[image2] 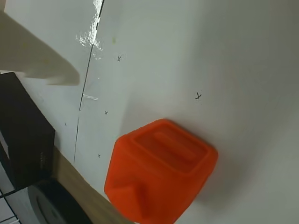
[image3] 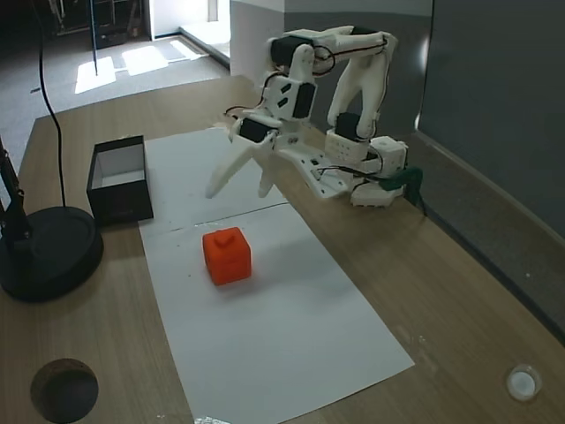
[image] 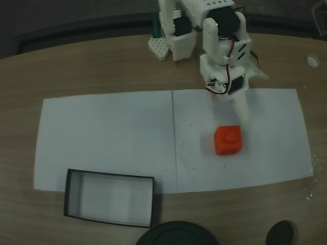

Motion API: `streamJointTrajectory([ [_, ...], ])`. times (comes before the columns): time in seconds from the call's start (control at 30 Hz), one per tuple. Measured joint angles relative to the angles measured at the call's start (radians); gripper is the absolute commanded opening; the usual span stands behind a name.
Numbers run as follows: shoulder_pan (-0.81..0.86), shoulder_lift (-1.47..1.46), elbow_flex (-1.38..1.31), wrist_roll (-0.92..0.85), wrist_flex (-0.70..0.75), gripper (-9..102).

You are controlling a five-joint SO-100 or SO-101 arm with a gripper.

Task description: Grab a orange square and put it in the box.

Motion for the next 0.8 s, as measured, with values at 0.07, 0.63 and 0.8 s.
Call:
streamJointTrajectory([
  [0.07,0.015,-0.083,-0.049,0.0,0.0,49],
  [0.63,-0.075,-0.403,-0.155,-0.06,-0.032,49],
  [0.8,-0.074,-0.403,-0.155,-0.06,-0.037,42],
])
